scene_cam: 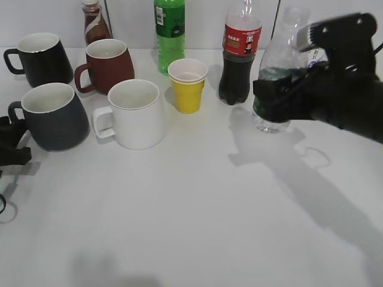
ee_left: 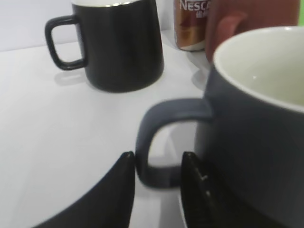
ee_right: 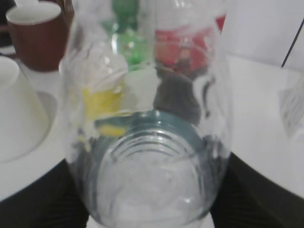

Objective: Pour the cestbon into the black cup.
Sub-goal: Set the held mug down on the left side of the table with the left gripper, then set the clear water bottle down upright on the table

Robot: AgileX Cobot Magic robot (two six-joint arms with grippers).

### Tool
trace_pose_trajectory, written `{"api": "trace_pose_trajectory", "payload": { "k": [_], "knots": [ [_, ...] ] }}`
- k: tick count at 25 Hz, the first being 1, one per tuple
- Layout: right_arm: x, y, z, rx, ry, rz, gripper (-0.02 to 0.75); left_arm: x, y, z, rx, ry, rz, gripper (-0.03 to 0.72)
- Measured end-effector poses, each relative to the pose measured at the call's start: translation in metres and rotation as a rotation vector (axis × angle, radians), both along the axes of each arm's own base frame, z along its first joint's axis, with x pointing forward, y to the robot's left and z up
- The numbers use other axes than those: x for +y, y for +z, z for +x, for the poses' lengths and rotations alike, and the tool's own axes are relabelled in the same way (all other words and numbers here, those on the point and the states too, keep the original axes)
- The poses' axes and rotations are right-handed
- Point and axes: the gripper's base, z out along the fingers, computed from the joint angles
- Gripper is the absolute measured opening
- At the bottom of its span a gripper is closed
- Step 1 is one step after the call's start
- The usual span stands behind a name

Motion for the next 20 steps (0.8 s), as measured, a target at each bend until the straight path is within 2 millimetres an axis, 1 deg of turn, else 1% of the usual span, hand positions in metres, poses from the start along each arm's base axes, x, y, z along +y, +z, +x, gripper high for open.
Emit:
{"api": "trace_pose_trajectory", "payload": {
  "k": [6, 9, 12, 13, 14, 16, 17, 18, 20],
  "knots": [
    [0.006, -0.039, 0.013, 0.055, -0.005, -0.011, 0.474, 0.0, 0.011, -0.014, -0.02, -0.001, 0.001, 0.253],
    [0.008, -0.056, 0.015, 0.067, -0.007, -0.011, 0.474, -0.001, 0.017, -0.024, -0.032, -0.002, 0.001, 0.253],
    [0.006, -0.064, 0.012, 0.027, -0.007, 0.011, 0.474, -0.001, 0.03, -0.029, -0.08, -0.002, 0.003, 0.253],
    [0.005, -0.065, 0.01, 0.012, -0.007, 0.019, 0.476, -0.001, 0.034, -0.03, -0.099, -0.002, 0.003, 0.253],
    [0.003, -0.066, 0.007, -0.001, -0.007, 0.027, 0.502, -0.001, 0.041, -0.031, -0.127, -0.002, 0.004, 0.253],
    [0.001, -0.064, 0.002, -0.018, -0.007, 0.036, 0.589, -0.001, 0.055, -0.034, -0.184, -0.006, 0.009, 0.253],
    [0.0, -0.06, 0.001, -0.031, -0.012, 0.044, 0.629, -0.001, 0.061, -0.037, -0.194, -0.008, 0.015, 0.255],
    [-0.001, -0.051, 0.0, -0.056, -0.011, 0.055, 0.65, -0.001, 0.069, -0.04, -0.207, -0.008, 0.023, 0.255],
    [-0.002, -0.029, -0.003, -0.122, -0.005, 0.065, 0.668, -0.001, 0.083, -0.047, -0.221, 0.0, 0.031, 0.255]
  ]
}}
